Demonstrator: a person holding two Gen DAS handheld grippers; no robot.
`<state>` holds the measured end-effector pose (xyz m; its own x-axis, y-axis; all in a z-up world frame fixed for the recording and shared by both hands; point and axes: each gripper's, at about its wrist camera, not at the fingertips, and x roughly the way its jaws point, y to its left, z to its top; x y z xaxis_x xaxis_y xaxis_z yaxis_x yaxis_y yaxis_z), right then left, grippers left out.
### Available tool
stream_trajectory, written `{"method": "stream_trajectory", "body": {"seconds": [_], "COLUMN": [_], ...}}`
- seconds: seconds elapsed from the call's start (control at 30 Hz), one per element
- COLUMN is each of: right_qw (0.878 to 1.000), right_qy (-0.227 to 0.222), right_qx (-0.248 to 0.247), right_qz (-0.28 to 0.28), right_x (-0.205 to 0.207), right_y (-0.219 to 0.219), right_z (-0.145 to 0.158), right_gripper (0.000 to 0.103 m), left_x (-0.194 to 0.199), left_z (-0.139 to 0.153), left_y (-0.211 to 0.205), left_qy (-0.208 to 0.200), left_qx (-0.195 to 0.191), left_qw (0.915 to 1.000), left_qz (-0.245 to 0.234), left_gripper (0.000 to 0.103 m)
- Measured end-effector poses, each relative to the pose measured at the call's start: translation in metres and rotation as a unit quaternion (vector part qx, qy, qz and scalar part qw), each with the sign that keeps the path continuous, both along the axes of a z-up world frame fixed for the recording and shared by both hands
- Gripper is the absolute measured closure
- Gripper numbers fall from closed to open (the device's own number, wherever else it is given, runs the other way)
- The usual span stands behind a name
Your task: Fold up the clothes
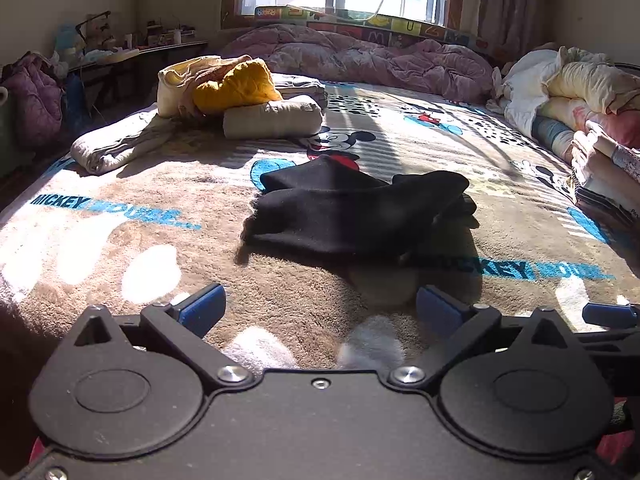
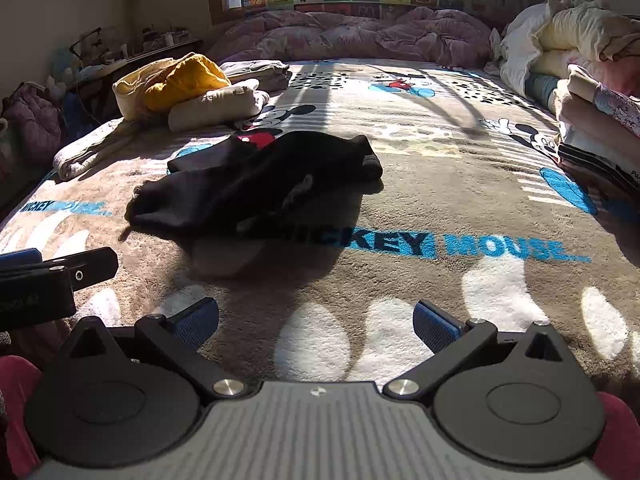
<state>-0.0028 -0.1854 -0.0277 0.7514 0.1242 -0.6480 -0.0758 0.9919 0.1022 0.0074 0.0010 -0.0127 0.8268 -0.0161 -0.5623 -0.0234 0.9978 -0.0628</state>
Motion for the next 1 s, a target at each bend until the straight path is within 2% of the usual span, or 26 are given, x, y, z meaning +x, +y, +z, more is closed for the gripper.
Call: {"method": "stream_trajectory", "body": {"seconds": [1.0], "right_qw": [1.000], "right_qy": [0.001], "right_qx": [0.004], "right_qz": [-0.002], "right_x": [0.0018], "right_y": [-0.0013], "right_z": [-0.0031], "right_gripper": [0.001], "left_x": [0.0021], "left_z": [-0.0034], "left_y": [-0.0044], "left_qy": [0.004], "left_qx": [0.005], "left_qw": [1.0000], "left_qz": [-0.002], "left_gripper": [0.000]}}
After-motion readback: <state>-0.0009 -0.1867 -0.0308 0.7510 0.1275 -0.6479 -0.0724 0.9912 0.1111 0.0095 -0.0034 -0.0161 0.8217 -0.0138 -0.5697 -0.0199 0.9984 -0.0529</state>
